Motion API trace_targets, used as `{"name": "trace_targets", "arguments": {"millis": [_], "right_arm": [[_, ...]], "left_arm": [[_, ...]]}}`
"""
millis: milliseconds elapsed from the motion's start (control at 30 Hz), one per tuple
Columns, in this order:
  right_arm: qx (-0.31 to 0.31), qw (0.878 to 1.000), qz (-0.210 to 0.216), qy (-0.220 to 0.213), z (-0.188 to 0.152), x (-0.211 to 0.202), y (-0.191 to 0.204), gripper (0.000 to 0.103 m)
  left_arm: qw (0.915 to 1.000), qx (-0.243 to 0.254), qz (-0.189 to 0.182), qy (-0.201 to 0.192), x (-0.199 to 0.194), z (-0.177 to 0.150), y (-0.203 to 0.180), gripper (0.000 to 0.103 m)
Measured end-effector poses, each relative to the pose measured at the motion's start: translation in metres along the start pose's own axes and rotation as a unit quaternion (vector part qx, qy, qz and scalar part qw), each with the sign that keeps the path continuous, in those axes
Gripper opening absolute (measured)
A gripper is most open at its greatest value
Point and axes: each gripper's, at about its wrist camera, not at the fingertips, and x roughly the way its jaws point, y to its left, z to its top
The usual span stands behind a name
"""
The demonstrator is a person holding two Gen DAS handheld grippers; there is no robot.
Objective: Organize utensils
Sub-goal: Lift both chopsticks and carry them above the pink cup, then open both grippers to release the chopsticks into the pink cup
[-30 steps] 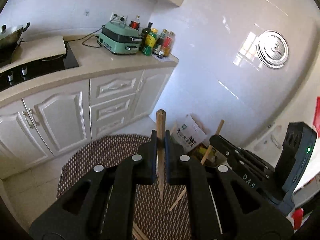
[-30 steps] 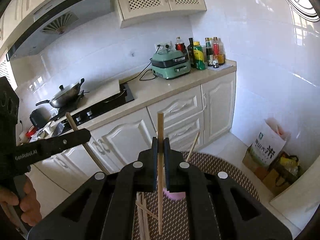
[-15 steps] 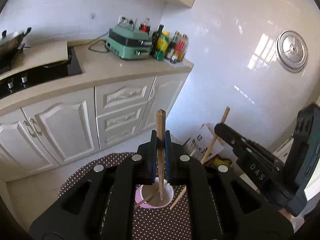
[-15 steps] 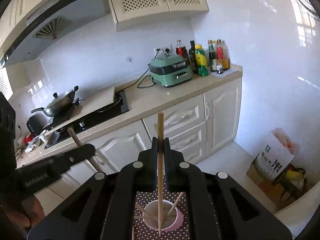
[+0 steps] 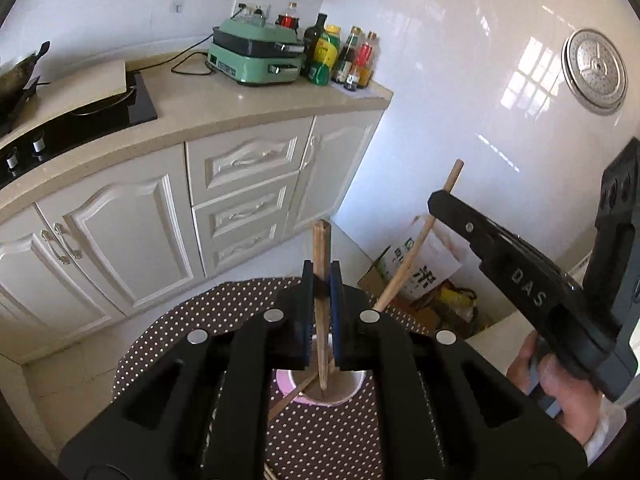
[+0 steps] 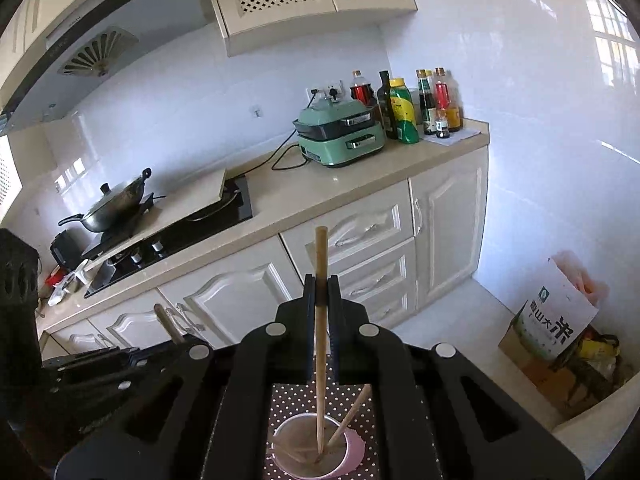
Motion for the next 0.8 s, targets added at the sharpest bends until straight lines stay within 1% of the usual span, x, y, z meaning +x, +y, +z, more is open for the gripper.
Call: {"name": "trace_targets", "arguments": {"millis": [133, 333, 467, 667, 800], "right_arm": [[-0.011, 1.000, -0.002, 0.016, -0.011, 0.000, 0.001, 0.005], [-0.005, 0.999, -0.004, 0.040, -0.032, -0.004, -0.002, 0.005], [-0.009, 0.999, -0.007, 0.052, -0.045, -0.010, -0.001, 0.005], [-0.005, 0.997, -0.007, 0.081, -0.068, -0.016, 0.004, 0.005], [-0.006, 0.995, -0.008, 0.097, -0.081, -0.019, 0.012, 0.008]], "left_arm": [[0.9999, 0.002, 0.003, 0.011, 0.004, -0.007, 0.002, 0.007], [0.9996, 0.007, 0.006, 0.026, 0.007, -0.017, 0.001, 0.007], [0.9988, -0.005, 0.009, 0.047, 0.010, -0.022, 0.006, 0.007], [0.9976, -0.034, -0.001, 0.060, 0.006, -0.028, 0.013, 0.008], [0.9977, -0.040, -0.002, 0.054, -0.003, -0.030, 0.013, 0.008]]}}
